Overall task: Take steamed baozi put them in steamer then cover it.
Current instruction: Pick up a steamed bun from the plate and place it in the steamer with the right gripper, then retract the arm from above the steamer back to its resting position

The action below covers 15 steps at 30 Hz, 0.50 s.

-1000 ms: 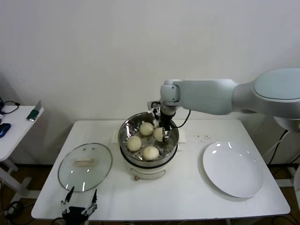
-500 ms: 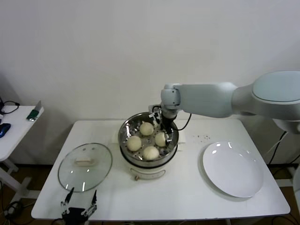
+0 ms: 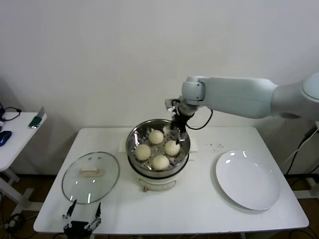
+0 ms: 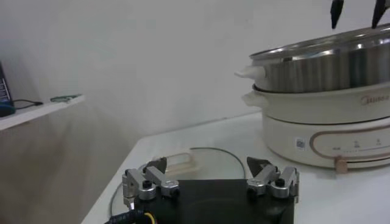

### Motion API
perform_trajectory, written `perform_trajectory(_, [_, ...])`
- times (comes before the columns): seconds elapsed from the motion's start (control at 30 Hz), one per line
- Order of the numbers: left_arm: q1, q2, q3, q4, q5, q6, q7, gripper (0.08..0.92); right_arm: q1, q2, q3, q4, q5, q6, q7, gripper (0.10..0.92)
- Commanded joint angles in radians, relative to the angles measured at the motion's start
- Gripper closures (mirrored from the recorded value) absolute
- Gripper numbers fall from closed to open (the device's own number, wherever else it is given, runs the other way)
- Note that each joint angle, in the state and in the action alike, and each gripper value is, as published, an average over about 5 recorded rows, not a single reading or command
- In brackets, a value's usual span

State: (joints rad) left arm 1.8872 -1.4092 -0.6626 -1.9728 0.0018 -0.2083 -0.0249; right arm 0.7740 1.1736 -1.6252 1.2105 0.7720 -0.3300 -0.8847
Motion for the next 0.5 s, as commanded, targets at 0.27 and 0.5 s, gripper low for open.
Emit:
perform_trajectory(0.27, [-0.015,-0.012,-0.015,-0.024,0.046,0.001,0.015,0.177,-0.380,-0.555,0.470,0.304,-0.097,0.262,0.503,0.203])
perform_trajectory(0.5, [-0.028,-0.021,-0.037,-0.056,0.076,0.023,0.014,0.177,-0.822,-0.645,0.932,0.341,-0.150,0.351,0.612,0.203])
